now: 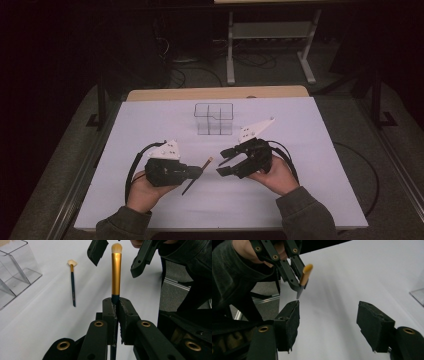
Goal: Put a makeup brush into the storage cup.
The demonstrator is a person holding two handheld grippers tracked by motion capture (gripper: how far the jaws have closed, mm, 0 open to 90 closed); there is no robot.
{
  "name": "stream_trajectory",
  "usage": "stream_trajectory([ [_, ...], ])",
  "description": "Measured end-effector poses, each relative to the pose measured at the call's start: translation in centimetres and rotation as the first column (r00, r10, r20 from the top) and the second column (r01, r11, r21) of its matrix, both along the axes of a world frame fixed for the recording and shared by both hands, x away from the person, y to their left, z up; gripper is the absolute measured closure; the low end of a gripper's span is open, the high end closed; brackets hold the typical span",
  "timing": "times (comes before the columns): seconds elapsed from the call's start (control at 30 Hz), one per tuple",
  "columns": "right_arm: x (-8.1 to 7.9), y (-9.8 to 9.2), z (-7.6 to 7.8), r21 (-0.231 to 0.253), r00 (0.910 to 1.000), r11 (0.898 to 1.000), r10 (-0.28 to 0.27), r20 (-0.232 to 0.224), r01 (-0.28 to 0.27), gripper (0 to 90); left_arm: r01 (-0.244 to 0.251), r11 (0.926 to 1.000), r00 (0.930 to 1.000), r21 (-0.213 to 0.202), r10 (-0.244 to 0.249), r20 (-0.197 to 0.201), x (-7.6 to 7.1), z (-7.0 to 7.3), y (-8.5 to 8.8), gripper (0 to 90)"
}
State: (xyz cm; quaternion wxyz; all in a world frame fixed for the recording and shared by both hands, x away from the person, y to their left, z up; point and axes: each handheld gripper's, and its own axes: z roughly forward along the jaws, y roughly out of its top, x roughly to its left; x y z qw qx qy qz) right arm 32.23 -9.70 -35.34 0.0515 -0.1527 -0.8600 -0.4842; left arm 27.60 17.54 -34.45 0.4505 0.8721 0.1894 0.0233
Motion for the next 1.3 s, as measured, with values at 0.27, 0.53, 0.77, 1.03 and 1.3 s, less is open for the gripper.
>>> stream_trajectory([
  [0.27, -0.2, 1.1, 0.6, 0.032, 0.9981, 0.998, 0.061, -0.012, -0.061, 41.2, 0.001, 1.0000, 1.0000, 0.004, -0.001, -0.001, 0.1, -0.1, 0.0, 83.9],
  [0.53, -0.2, 1.9, 1.0, 0.021, 0.9963, 0.996, 0.084, -0.019, -0.084, 48.6, 0.002, 1.0000, 1.0000, 0.006, -0.002, 0.003, 0.1, -0.3, -0.2, 83.9],
  [0.77, 0.1, 2.3, 1.0, 0.013, 0.9948, 0.995, 0.099, -0.025, -0.098, 61.2, 0.010, 0.9997, 0.9999, 0.022, -0.009, -0.004, 0.2, -0.6, -0.3, 83.9],
  [1.03, 0.3, 2.5, 0.7, 0.017, 0.9920, 0.993, 0.118, -0.044, -0.117, 74.9, 0.012, 0.9997, 0.9999, 0.021, -0.012, -0.004, 0.2, -0.7, -0.4, 83.9],
  [1.3, 0.7, 2.6, 0.5, 0.040, 0.9884, 0.992, 0.123, -0.089, -0.120, 82.0, 0.013, 0.9996, 0.9999, 0.025, -0.013, 0.001, 0.2, -0.8, -0.4, 83.9],
])
